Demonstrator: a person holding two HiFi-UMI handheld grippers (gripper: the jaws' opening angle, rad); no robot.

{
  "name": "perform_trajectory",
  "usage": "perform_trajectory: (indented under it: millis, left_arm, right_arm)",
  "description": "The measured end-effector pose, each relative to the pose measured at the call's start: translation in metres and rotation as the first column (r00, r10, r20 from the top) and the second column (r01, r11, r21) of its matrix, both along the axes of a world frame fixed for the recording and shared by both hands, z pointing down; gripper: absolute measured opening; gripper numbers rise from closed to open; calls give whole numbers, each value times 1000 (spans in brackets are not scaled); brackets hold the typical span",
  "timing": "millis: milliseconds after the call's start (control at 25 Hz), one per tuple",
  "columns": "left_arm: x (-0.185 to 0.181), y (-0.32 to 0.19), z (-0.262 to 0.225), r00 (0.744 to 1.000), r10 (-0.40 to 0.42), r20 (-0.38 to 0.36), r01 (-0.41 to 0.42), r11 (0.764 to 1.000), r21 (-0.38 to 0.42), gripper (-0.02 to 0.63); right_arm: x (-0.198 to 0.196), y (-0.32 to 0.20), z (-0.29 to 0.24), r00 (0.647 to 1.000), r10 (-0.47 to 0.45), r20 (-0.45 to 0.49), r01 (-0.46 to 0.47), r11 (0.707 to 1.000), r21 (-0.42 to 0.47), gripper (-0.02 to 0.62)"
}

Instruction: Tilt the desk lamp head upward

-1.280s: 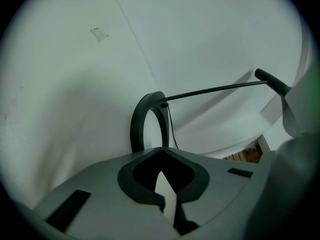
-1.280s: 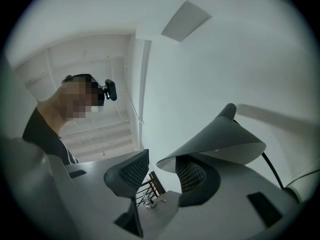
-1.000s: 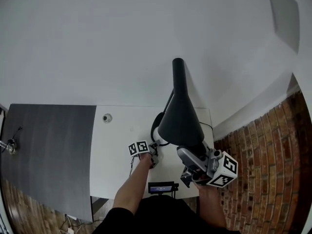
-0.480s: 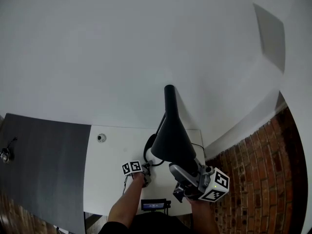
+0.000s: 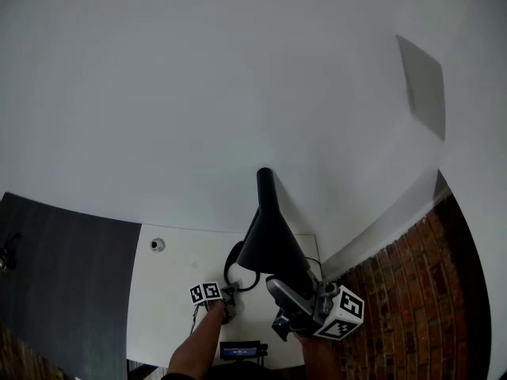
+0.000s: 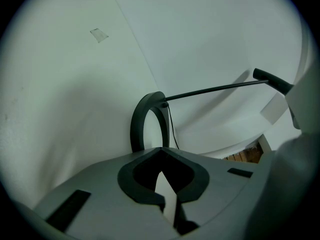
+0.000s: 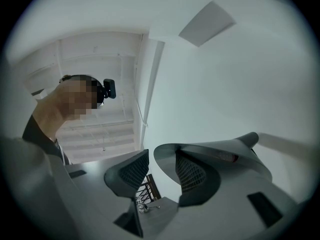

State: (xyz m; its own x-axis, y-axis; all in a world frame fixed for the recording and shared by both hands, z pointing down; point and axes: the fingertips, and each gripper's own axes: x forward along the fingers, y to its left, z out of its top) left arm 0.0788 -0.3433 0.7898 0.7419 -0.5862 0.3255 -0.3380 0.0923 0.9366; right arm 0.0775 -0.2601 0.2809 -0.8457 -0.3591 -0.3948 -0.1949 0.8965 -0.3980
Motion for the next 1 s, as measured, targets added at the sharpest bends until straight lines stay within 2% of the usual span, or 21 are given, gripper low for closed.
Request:
perform_trajectory:
  millis: [480,1000]
  left_arm:
    - [-1,1,1,1000,-3,4,3,1000,2,14]
    - [0,-2,2,1000,0,1,0,1000,2,12]
  right_arm:
    - [-2,-6,-17,1000,2,11,-2,1000,11,173]
    - [-1,-19,-33,997,4,72,-1,999,-40,173]
